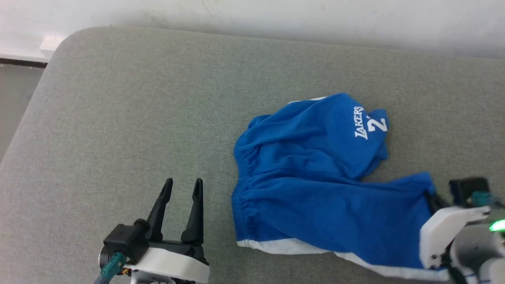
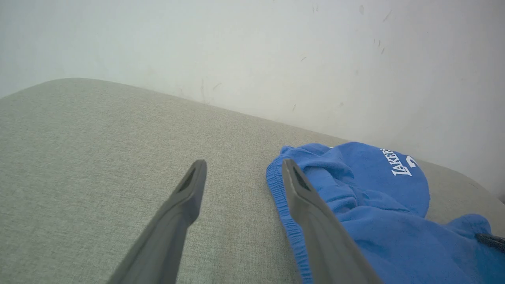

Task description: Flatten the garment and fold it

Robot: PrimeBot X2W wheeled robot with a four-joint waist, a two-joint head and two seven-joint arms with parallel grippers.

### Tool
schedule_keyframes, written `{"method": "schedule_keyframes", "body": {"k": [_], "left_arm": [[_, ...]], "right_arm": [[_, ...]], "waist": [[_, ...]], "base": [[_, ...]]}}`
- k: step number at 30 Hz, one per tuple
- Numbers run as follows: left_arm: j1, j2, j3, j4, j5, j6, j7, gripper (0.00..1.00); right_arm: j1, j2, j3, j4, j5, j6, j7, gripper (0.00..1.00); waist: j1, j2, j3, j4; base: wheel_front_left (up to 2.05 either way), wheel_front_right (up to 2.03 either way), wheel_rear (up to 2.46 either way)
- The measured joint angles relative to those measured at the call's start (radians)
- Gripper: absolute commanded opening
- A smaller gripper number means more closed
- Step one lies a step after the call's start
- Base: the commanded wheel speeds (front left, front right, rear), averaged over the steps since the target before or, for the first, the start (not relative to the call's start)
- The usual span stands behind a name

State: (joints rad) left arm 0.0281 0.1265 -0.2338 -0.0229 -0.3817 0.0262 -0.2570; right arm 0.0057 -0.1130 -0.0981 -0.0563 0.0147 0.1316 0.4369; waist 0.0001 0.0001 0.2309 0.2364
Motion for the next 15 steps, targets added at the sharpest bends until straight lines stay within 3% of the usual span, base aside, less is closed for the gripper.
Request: {"method": "schedule_keyframes", "body": {"k": [8, 13, 15], "left_arm": [[-0.028, -0.023, 0.005, 0.035, 0.008, -0.031, 0.0, 1.0], [-0.045, -0.031, 0.003, 0.057, 0.013, -0.049, 0.0, 1.0], [-0.052, -0.033, 0.002, 0.067, 0.014, -0.053, 0.0, 1.0]], "right_arm": [[-0.107, -0.178, -0.015, -0.006, -0.007, 0.0, 0.064, 0.0], [-0.151, -0.225, 0.009, 0.073, -0.003, 0.0, 0.073, 0.01], [-0.162, -0.229, 0.029, 0.111, -0.003, 0.0, 0.068, 0.25]], "waist": [[0.0001, 0.0, 0.037, 0.011], [0.0001, 0.0, 0.054, 0.024], [0.0002, 0.0, 0.054, 0.027]], "base": [[0.0, 0.0, 0.0], [0.0, 0.0, 0.0], [0.0, 0.0, 0.0]]}}
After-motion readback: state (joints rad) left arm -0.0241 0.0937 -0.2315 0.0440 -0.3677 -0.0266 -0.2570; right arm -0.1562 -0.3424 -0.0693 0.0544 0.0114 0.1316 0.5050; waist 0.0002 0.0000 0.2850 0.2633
